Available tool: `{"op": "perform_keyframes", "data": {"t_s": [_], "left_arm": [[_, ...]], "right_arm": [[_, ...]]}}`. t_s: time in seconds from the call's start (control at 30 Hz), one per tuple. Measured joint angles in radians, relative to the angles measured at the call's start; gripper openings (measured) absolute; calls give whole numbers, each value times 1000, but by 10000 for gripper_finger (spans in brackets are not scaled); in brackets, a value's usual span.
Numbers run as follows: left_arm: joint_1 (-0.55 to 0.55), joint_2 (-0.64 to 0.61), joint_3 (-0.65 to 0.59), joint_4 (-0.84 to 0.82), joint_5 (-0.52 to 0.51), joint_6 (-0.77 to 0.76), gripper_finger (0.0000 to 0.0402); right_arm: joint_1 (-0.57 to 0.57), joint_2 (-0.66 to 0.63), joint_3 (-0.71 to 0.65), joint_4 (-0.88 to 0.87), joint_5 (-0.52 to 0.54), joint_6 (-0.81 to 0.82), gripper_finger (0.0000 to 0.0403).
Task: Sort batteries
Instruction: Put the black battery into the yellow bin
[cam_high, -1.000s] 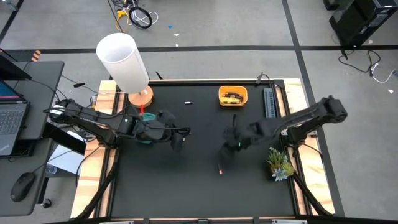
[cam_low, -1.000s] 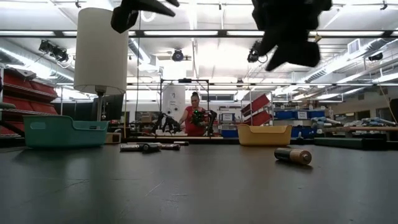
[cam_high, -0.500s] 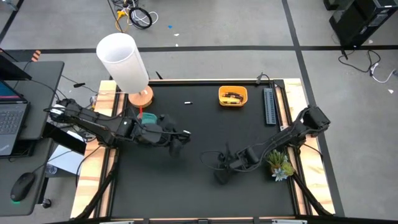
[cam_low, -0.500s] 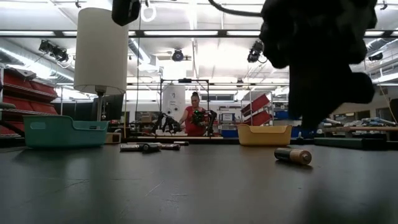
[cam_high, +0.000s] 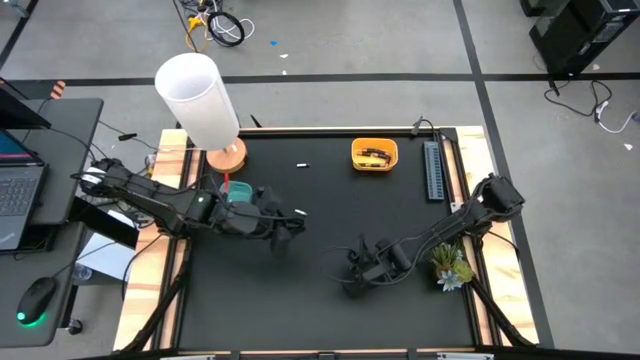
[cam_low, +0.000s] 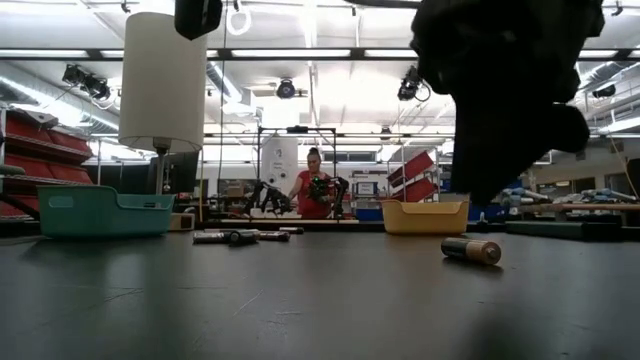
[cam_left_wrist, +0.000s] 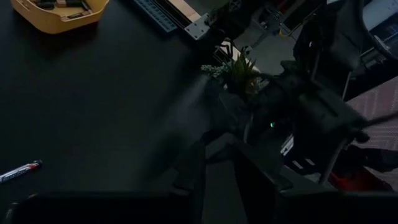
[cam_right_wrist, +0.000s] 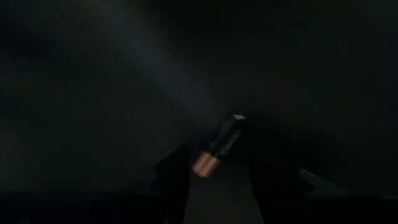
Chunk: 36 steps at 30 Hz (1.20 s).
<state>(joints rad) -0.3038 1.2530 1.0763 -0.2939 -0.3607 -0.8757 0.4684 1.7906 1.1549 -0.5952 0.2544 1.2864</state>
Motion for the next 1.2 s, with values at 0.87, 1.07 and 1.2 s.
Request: {"op": "perform_keyframes", "data": {"t_s": [0.87, 1.07, 1.2], "left_arm": [[-4, 0, 0, -42, 7, 5, 92], [-4, 0, 0, -42, 7, 7, 92], [-4, 0, 0, -42, 6, 7, 92]], "right_arm": [[-5, 153, 47, -28, -79, -17, 147], [-8, 158, 47, -47, -81, -56, 110], [-15, 159, 46, -57, -82, -112, 60]]}}
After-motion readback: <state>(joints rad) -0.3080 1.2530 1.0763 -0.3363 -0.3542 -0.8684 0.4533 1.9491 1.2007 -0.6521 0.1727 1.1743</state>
